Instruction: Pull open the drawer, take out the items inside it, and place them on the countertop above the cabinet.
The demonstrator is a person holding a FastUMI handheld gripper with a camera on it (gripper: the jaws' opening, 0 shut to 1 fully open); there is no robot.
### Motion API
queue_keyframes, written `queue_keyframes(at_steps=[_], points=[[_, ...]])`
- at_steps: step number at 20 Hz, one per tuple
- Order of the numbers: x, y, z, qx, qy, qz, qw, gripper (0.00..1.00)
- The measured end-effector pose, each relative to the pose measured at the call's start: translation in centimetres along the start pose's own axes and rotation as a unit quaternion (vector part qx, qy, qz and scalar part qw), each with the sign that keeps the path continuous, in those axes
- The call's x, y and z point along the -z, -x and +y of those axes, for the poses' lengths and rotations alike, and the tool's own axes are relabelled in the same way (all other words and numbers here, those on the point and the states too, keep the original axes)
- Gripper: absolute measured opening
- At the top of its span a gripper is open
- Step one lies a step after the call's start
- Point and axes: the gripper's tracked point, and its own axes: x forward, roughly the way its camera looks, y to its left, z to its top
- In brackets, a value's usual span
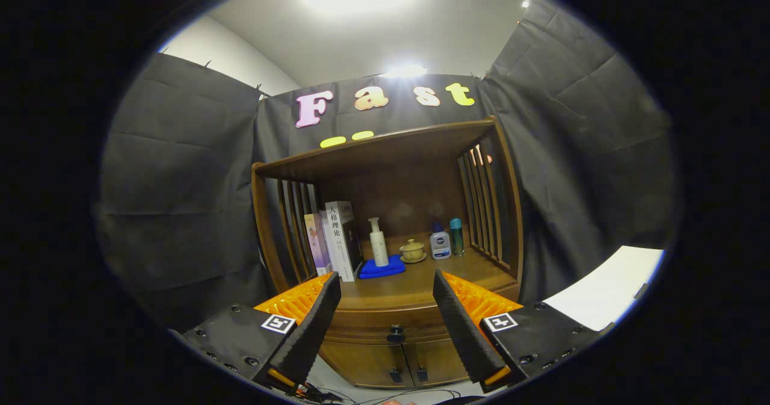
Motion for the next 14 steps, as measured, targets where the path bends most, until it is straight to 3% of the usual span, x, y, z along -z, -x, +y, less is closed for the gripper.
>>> queue_keyframes(at_steps=[10,14], points=[[4.8,-5.6,-0.2,-0.003,-0.004,0.027,1.0,0.98],[8.0,-8.6,-1.0,0.017,0.013,0.043,0.999,0.98]])
